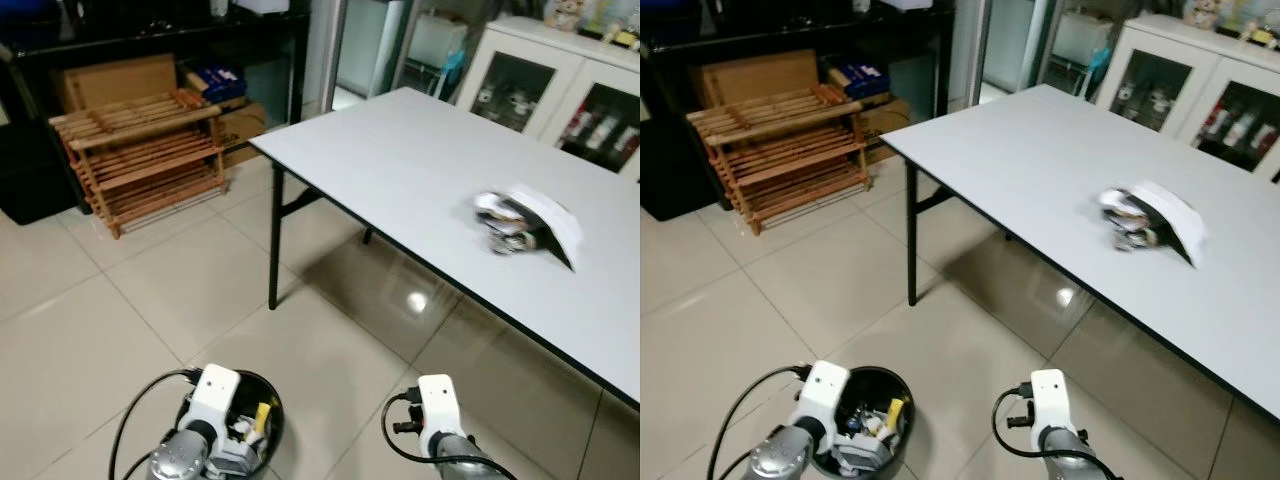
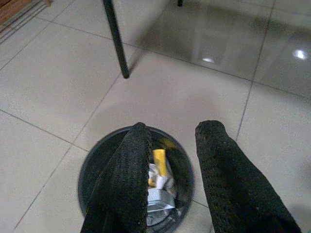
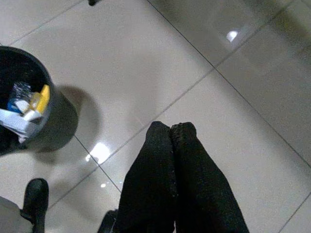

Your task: Picking trash to rubbish bin

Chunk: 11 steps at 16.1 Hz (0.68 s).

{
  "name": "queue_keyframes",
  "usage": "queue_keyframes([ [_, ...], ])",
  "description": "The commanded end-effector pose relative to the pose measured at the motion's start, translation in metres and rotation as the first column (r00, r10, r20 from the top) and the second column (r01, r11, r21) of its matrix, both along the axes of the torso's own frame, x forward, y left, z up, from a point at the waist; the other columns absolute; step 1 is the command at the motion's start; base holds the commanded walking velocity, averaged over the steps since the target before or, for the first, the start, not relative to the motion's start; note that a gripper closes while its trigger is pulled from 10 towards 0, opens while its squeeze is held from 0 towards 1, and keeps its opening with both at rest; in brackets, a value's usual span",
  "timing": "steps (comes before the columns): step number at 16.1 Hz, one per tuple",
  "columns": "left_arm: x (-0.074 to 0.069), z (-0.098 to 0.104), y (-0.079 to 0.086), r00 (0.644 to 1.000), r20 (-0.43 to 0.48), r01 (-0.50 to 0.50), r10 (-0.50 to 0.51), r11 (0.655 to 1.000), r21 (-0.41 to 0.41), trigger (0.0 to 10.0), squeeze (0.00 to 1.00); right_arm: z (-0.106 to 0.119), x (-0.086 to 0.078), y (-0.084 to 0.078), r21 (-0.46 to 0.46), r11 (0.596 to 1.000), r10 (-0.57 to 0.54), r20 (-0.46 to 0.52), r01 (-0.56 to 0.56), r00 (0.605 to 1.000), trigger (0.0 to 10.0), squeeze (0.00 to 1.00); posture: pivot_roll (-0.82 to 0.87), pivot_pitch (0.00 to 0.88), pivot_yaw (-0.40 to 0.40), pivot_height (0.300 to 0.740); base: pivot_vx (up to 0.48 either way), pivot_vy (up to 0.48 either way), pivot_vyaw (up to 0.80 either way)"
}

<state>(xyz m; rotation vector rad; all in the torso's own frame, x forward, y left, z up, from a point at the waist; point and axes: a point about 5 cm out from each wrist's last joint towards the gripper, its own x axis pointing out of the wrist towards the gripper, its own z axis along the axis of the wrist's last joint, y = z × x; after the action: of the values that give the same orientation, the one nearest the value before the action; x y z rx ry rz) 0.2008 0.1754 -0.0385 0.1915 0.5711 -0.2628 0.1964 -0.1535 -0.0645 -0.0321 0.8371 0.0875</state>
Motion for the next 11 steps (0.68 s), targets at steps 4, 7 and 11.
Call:
queue_keyframes([
  [4,0.003,0.001,-0.011,1.0,-0.014,0.009,-0.01,0.999,-0.035,10.0,0.0,0.001,0.0,-0.012,-0.028,0.999,-0.015,-0.002,0.015,1.0,10.0,0.0,0.04,0.002,-0.032,0.74,0.0,-0.182,0.0],
  [7,0.003,0.0,-0.008,0.999,-0.032,-0.037,0.035,0.998,-0.058,10.0,0.0,0.001,0.001,-0.011,-0.029,1.0,-0.012,0.002,0.012,1.0,10.0,0.0,0.04,0.004,-0.032,0.74,0.0,0.32,0.0],
  [11,0.009,0.007,-0.001,0.998,0.016,-0.055,0.055,0.998,-0.026,10.0,0.0,0.01,0.01,-0.006,0.013,1.0,0.004,0.081,-0.005,0.997,10.0,0.0,0.04,0.009,-0.035,0.74,0.0,0.197,0.0],
])
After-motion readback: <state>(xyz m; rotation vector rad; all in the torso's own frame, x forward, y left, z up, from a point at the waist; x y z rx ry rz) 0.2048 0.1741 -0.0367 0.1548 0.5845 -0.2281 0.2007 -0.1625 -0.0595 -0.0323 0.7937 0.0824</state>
